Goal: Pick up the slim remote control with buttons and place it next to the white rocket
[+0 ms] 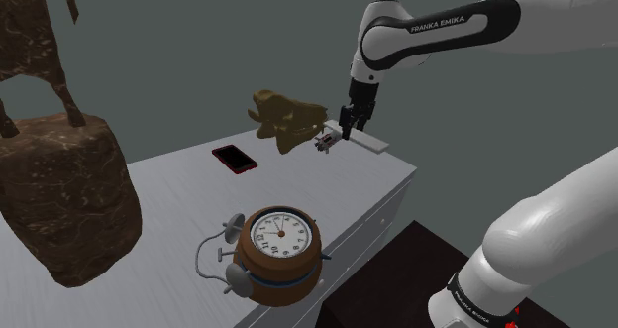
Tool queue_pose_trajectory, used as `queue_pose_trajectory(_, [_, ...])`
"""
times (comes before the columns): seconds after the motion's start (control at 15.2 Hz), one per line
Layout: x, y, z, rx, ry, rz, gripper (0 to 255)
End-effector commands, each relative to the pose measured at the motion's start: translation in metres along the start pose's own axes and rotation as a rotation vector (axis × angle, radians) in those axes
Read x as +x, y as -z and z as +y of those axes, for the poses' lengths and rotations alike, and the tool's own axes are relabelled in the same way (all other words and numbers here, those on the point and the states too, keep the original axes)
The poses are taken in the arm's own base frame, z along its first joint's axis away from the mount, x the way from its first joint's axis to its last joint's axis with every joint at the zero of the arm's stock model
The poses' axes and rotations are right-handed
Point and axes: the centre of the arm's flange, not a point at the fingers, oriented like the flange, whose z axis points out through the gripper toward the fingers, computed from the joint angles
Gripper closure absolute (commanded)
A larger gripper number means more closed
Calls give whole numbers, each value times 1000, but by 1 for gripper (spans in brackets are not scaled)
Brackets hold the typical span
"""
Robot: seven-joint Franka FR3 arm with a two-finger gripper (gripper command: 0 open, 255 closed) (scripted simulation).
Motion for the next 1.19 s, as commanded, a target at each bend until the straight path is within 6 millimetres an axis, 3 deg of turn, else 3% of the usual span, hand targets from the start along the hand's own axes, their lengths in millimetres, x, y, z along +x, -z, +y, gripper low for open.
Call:
queue_pose_trajectory(0.0, [1,-11,-1,0,0,1,255])
queue_pose_trajectory(1.12, [2,-105,-1,0,0,1,255])
